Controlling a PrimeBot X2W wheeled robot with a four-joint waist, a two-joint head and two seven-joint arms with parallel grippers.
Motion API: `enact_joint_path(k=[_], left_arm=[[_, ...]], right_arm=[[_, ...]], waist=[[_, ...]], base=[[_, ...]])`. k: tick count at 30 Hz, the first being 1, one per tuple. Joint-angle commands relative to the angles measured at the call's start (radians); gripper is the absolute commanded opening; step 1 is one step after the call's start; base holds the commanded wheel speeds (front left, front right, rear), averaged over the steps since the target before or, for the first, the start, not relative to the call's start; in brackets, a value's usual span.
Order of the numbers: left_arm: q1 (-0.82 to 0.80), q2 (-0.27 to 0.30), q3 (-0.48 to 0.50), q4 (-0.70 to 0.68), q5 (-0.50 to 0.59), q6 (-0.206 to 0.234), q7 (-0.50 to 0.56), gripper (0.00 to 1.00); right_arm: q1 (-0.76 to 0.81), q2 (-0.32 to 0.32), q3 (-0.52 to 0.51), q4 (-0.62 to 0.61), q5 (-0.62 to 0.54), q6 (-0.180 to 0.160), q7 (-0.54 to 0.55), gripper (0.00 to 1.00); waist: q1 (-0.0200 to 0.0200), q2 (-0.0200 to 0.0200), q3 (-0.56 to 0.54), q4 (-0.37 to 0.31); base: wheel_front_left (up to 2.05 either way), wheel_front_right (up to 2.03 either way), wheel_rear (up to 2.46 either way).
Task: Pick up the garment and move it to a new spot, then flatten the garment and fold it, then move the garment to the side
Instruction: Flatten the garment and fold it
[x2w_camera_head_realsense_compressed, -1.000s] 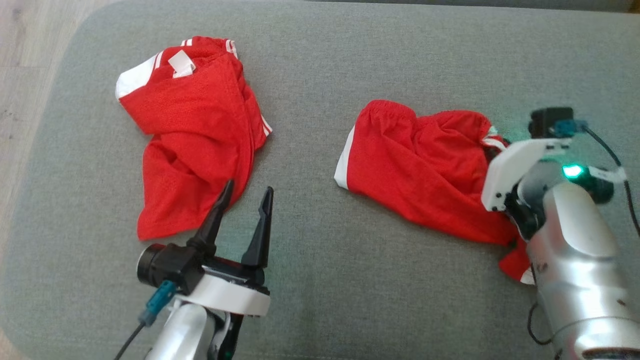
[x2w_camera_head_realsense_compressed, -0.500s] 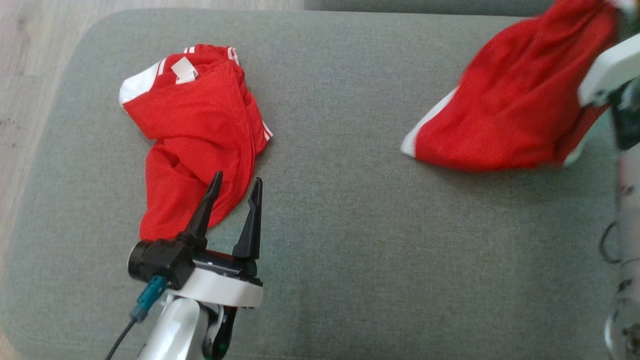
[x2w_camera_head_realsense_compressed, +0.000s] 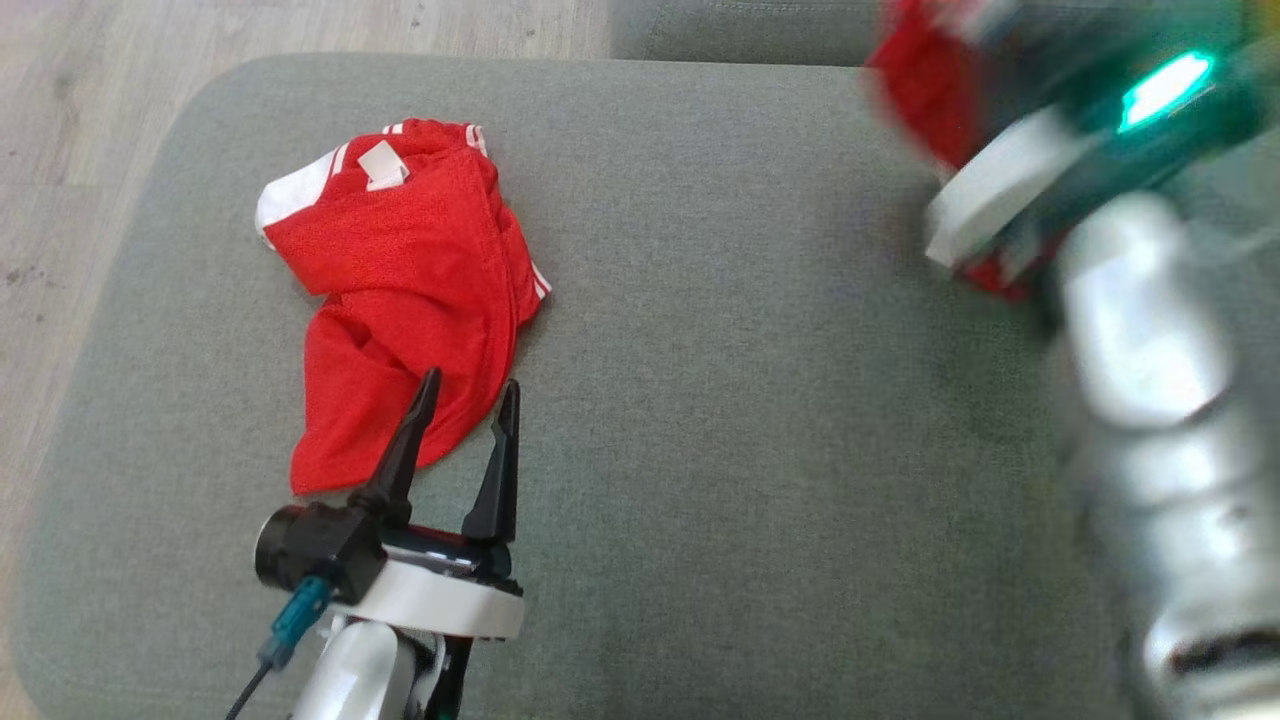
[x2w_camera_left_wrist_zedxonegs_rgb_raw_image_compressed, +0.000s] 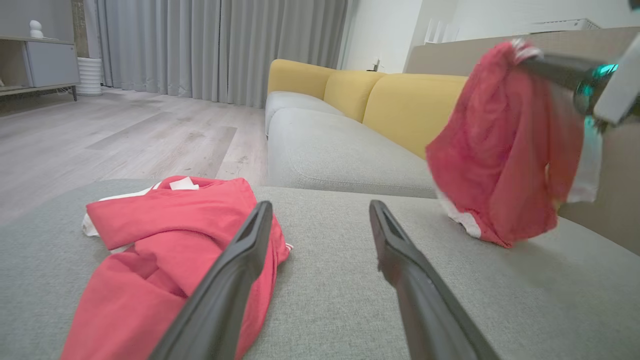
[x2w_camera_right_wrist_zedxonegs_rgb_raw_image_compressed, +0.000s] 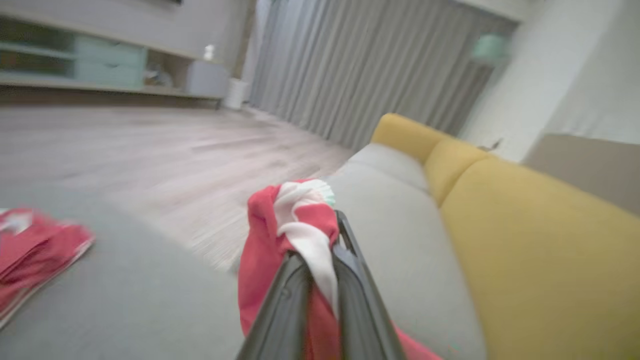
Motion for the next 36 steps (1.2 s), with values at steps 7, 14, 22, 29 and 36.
enact_joint_path(k=[7, 14, 22, 29, 36], left_arm=[[-0.023, -0.001, 0.027, -0.017, 0.013, -0.010, -0.006, 1.00], [-0.027, -0.002, 0.018, -0.005, 0.011, -0.011, -0.006, 1.00], [-0.014, -0.003, 0.040, -0.016, 0.013, -0.012, -0.006, 1.00], [-0.011, -0.004, 0.047, -0.027, 0.019, -0.013, -0.006, 1.00], [-0.023, -0.004, 0.041, -0.028, 0.021, -0.013, -0.006, 1.00]], right_arm=[[0.224, 0.073, 0.380, 0.071, 0.129, -0.002, -0.028, 1.00], [0.282, 0.077, 0.475, 0.082, 0.234, -0.002, -0.091, 1.00], [0.355, 0.078, 0.229, -0.041, 0.292, -0.002, -0.177, 1.00], [0.520, 0.078, -0.066, -0.176, 0.334, -0.002, -0.196, 1.00], [0.591, 0.078, -0.178, -0.162, 0.351, -0.002, -0.196, 1.00]], waist=[[0.0001, 0.0000, -0.002, 0.002], [0.0001, 0.0000, -0.013, 0.001], [0.0001, 0.0000, -0.023, -0.055], [0.0001, 0.0000, -0.016, -0.101], [0.0001, 0.0000, 0.007, -0.119]], base=[[0.00, 0.00, 0.00], [0.00, 0.00, 0.00], [0.00, 0.00, 0.00], [0.00, 0.00, 0.00], [0.00, 0.00, 0.00]])
